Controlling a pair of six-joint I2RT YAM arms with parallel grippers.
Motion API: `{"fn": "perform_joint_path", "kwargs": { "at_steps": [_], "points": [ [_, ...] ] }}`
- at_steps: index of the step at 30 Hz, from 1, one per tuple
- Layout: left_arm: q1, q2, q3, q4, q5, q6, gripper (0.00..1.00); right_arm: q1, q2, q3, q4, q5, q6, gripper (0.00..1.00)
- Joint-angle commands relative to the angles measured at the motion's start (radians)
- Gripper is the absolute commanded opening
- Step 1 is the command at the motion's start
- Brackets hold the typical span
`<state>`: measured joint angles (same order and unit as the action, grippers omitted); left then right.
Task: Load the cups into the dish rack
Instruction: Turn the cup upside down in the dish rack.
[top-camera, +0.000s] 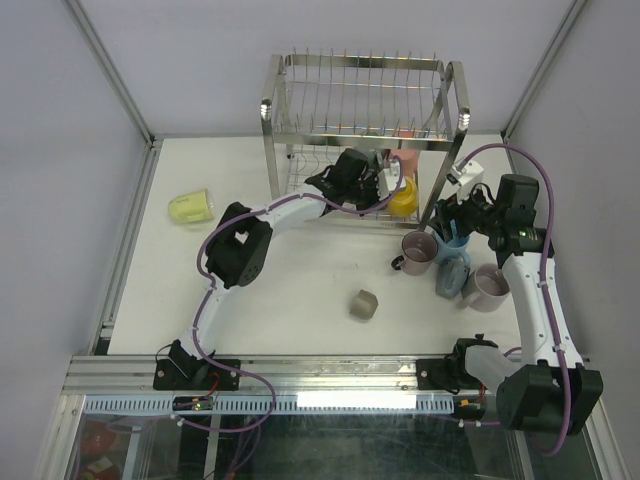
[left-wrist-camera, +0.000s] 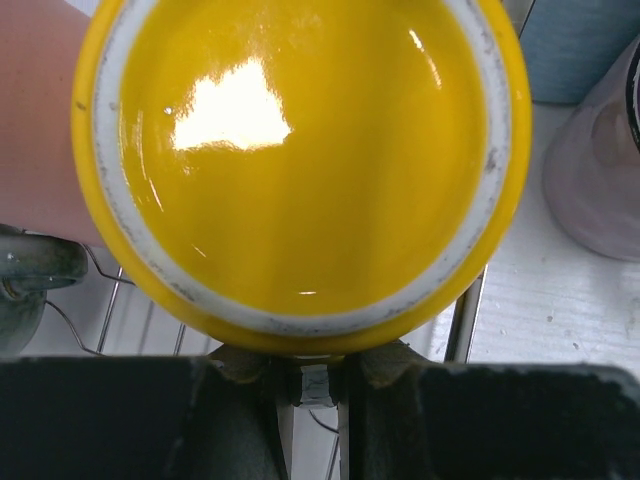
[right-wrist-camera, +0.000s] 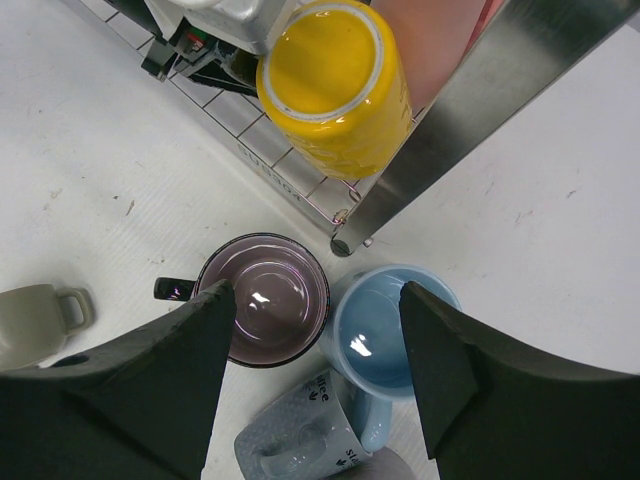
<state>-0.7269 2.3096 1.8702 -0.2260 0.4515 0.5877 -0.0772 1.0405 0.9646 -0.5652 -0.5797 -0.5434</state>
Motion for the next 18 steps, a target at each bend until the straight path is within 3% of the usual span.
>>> {"fn": "perform_joint_path", "kwargs": {
  "at_steps": [1,6,10,18],
  "points": [
    [-0.010,-0.016,0.080,0.098,0.042,-0.012,0.09,-0.007,-0.014,0.010,0.042,-0.003,0.009,0.69],
    [-0.012,-0.015,0.080,0.100,0.037,-0.015,0.14,-0.007,-0.014,0.010,0.043,-0.002,0.008,0.69],
    [-0.012,-0.029,0.063,0.099,0.014,-0.004,0.07,-0.006,-0.014,0.010,0.042,-0.002,0.009,0.69],
    [-0.009,-0.061,0.010,0.098,-0.012,0.019,0.06,-0.007,-0.014,0.009,0.044,-0.002,0.009,0.69]
  ]
}}
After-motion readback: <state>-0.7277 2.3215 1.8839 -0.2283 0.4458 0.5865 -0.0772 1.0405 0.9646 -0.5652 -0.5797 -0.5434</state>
